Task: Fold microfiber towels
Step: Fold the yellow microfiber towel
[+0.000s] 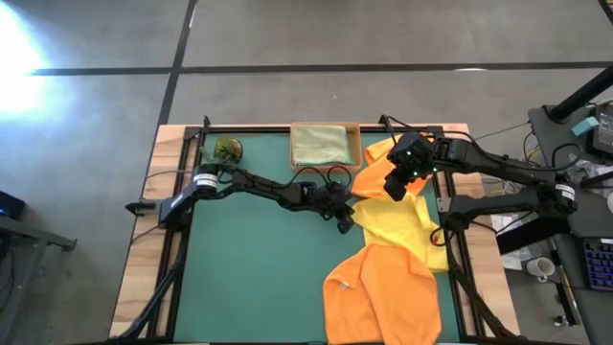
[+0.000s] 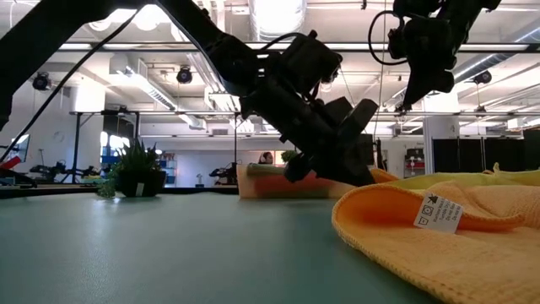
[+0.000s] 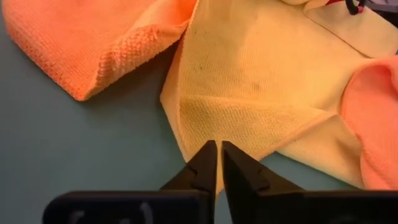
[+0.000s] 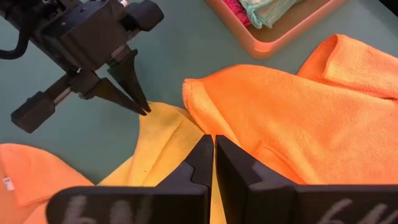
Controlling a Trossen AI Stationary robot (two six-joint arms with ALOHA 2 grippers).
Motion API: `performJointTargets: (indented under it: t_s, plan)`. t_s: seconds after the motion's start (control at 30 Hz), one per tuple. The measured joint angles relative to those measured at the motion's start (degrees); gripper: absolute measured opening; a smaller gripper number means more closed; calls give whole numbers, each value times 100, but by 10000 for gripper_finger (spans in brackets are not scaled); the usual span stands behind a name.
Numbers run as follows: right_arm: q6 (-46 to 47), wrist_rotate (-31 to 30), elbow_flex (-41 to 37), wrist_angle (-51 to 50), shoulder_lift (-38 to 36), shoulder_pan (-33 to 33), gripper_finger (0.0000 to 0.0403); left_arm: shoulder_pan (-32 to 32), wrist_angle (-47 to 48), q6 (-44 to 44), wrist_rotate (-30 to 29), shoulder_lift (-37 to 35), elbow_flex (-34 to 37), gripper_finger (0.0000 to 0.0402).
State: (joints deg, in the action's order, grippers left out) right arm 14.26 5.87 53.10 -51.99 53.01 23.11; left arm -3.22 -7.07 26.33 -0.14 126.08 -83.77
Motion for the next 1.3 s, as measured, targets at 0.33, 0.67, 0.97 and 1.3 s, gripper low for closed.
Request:
performJointTargets:
  t_s: [0.33,0.67,0.97,1.3]
  plan:
    - [-1,0,0,-2,0,0,9,-2,351,-473,-83,-150,0,1]
    - [5,0,0,-2,2,0,9,17,391,-914,-352,-578,2,10]
    - [7,0,0,0,2,0,9,16,606,-907,-357,-547,43,133]
    - [9,2,0,2,2,0,9,11,339,-517,-486,-224,37,214]
